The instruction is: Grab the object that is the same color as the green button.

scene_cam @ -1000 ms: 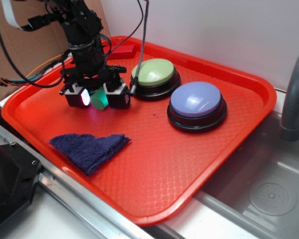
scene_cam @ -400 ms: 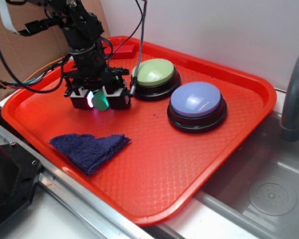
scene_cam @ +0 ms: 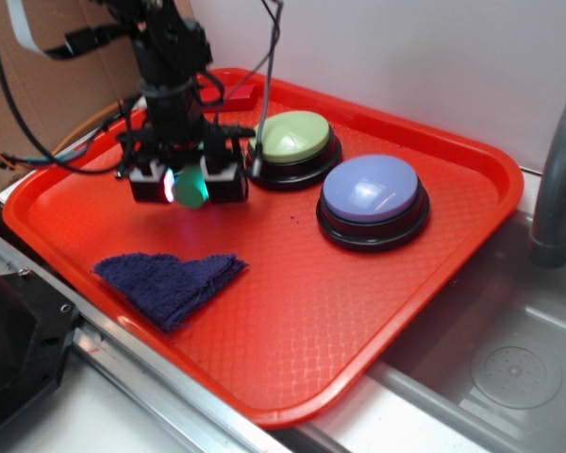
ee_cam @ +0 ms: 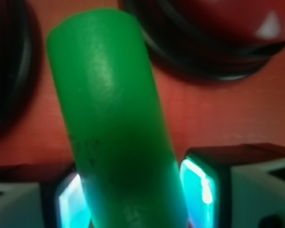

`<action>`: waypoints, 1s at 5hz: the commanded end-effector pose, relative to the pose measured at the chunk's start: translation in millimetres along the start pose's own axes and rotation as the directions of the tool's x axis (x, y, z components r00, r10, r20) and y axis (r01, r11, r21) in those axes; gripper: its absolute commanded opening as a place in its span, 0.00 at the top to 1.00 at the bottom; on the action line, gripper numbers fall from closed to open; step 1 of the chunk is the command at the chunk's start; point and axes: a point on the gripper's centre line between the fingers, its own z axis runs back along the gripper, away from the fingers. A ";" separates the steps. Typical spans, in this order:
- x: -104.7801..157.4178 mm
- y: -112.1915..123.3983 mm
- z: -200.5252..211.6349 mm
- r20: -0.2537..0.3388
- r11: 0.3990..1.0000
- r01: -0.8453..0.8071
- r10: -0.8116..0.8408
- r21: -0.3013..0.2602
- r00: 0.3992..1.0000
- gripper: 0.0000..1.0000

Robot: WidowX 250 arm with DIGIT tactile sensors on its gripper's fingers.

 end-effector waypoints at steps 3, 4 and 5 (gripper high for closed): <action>-29.4 27.2 143.0 0.041 0.942 0.268 -0.265 -0.204 0.963 1.00; -38.4 36.9 157.0 0.086 0.922 0.297 -0.285 -0.246 0.955 1.00; -52.4 33.5 159.9 0.110 0.904 0.351 -0.334 -0.246 0.936 1.00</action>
